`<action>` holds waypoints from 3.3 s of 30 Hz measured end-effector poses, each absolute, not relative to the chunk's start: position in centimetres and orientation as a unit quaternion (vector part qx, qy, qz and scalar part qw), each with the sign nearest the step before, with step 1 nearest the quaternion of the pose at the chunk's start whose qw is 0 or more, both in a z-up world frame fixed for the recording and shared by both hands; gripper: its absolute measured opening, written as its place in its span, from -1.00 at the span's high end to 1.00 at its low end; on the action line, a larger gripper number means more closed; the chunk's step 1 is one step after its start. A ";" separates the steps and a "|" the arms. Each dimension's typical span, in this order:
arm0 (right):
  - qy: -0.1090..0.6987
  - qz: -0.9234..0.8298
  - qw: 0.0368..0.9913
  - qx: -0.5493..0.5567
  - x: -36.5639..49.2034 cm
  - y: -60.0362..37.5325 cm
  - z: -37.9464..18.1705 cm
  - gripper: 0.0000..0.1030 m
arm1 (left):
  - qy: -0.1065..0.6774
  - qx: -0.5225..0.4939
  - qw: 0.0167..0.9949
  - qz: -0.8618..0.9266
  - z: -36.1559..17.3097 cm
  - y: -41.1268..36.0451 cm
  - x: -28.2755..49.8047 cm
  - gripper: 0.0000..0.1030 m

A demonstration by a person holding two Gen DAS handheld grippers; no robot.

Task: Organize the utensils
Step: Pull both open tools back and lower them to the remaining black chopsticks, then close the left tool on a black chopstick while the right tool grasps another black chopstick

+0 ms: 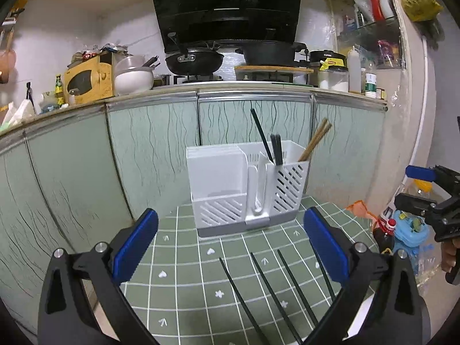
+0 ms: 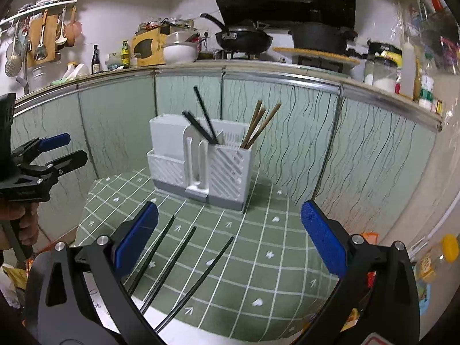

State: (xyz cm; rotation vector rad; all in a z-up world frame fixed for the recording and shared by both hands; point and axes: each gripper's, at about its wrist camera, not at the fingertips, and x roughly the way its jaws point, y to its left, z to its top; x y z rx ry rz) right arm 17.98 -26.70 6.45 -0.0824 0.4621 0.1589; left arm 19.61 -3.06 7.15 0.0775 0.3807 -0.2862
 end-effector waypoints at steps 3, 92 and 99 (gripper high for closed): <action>0.235 0.077 0.968 -0.045 17.8 -26.5 5.0 -0.86 | 0.196 0.037 0.969 -0.143 5.9 -2.6 19.3 -0.93; 0.350 -0.012 0.936 -0.011 16.7 -22.0 -11.7 0.88 | 0.314 0.048 0.945 -0.082 -11.2 -5.7 16.4 0.85; 0.353 -0.002 0.935 -0.013 17.0 -22.3 -11.6 0.88 | 0.322 0.035 0.942 -0.091 -11.1 -5.3 16.8 0.85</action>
